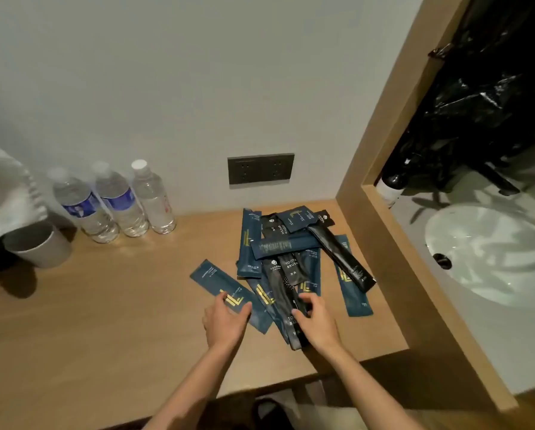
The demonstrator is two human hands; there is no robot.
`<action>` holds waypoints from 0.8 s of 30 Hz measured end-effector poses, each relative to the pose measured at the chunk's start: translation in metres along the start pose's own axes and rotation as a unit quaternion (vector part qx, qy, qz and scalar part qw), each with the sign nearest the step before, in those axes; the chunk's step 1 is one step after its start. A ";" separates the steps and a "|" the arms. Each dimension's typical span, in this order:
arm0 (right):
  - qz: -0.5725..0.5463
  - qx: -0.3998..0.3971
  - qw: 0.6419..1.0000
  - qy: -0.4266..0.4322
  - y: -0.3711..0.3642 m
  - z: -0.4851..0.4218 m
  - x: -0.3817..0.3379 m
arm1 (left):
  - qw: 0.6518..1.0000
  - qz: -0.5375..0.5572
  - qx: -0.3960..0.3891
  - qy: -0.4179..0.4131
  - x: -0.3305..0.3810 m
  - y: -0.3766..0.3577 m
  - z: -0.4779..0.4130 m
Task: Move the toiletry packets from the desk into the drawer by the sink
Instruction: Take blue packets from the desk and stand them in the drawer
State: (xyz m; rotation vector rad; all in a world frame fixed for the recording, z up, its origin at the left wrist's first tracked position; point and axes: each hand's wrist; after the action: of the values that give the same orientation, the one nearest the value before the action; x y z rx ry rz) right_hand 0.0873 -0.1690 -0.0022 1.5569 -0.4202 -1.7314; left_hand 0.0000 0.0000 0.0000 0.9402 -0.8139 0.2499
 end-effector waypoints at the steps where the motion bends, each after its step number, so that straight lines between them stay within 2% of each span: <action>1: 0.028 0.002 1.000 0.007 -0.003 -0.005 0.001 | 1.000 -0.012 0.007 0.008 0.001 -0.003 -0.003; 6: 0.116 0.002 0.993 0.031 -0.014 -0.019 0.006 | 0.996 -0.053 0.053 0.050 0.006 -0.019 -0.011; 11: 0.111 -0.019 0.993 0.041 -0.013 -0.029 0.014 | 0.990 -0.076 0.105 0.049 0.010 -0.028 -0.021; 14: 0.117 -0.037 0.992 0.044 -0.008 -0.035 0.019 | 0.988 -0.112 0.100 0.032 0.008 -0.028 -0.027; 18: 0.122 -0.070 0.989 0.054 0.006 -0.046 0.020 | 0.991 -0.100 0.082 0.030 0.002 -0.022 -0.035; 24: 0.115 -0.024 0.983 0.139 0.027 -0.092 -0.016 | 0.994 -0.041 0.083 0.065 -0.005 -0.010 -0.041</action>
State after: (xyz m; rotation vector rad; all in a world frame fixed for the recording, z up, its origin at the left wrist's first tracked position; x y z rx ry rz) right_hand 0.1824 -0.1535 0.0084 1.6176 -0.3966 -1.3179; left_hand 0.0230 0.0273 -0.0230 1.0985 -0.6398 0.3070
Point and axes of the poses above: each hand's wrist, its own z-axis away from the middle knuckle, its own y-axis out of the back of the hand, x = y × z, and after that the axes turned 8 degrees about x, right-handed
